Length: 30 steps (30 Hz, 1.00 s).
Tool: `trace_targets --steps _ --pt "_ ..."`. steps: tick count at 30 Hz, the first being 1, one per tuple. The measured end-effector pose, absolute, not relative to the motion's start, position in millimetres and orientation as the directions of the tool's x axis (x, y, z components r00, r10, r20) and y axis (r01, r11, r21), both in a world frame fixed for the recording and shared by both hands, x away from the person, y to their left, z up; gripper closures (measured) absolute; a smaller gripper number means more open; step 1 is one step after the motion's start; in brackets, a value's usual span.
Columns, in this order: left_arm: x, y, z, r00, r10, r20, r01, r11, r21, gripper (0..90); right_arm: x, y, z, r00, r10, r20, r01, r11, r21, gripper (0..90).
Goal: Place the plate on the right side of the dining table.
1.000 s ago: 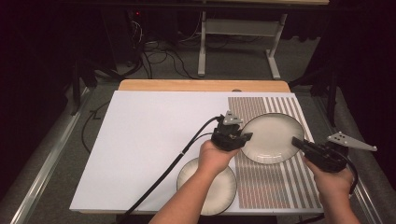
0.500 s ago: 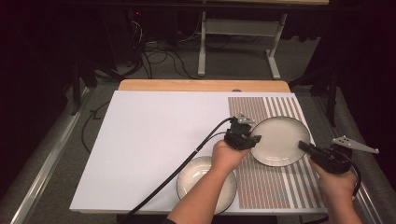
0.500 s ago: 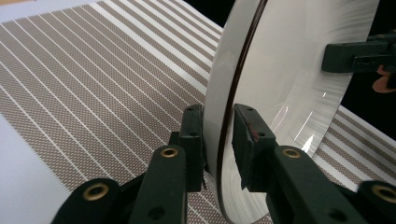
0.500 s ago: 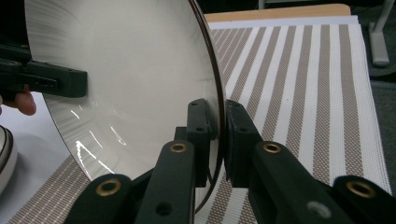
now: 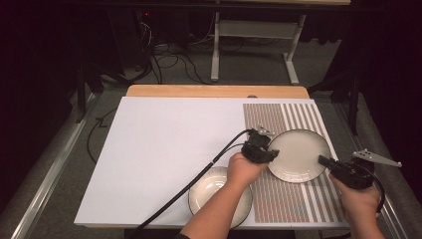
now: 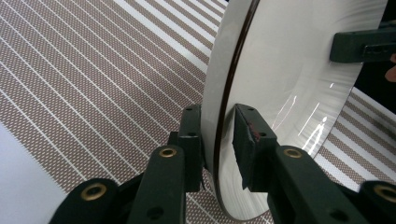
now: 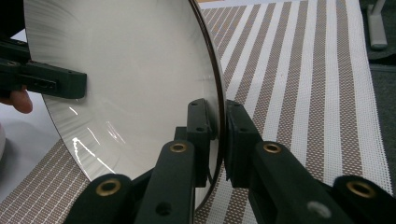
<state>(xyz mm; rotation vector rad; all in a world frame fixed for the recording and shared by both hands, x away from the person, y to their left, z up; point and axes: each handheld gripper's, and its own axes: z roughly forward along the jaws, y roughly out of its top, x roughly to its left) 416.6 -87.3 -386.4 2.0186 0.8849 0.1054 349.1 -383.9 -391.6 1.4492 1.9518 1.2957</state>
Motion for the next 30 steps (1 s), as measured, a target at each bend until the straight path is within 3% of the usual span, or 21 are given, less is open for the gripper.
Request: trace_targets --steps 12,13,22,24,25,30 --pt "419.6 -92.4 -386.4 0.714 0.661 -0.231 0.565 -0.349 0.748 69.0 353.3 -386.2 -394.6 -0.398 0.888 0.23 0.551 0.031 0.834 84.8" --pt "419.3 -91.5 -385.2 0.713 0.663 -0.229 0.564 -0.348 0.749 61.9 353.1 -386.1 -394.1 -0.403 0.884 0.237 0.551 0.028 0.834 85.5" --pt "410.7 -54.7 -370.9 0.724 0.669 -0.17 0.462 -0.288 0.839 45.6 354.6 -382.0 -391.1 -0.408 0.889 0.209 0.543 0.053 0.838 85.1" --pt "408.1 -40.7 -368.1 0.717 0.677 -0.166 0.449 -0.266 0.853 40.6 355.3 -381.8 -391.2 -0.408 0.89 0.206 0.544 0.055 0.837 85.0" --pt "406.8 -33.5 -367.2 0.71 0.684 -0.169 0.448 -0.253 0.857 32.6 356.3 -382.0 -391.7 -0.407 0.891 0.203 0.545 0.058 0.837 84.6" --pt "396.6 2.5 -364.1 0.68 0.717 -0.153 0.433 -0.224 0.873 20.7 358.4 -382.5 -393.2 -0.392 0.897 0.205 0.563 0.058 0.825 83.5"
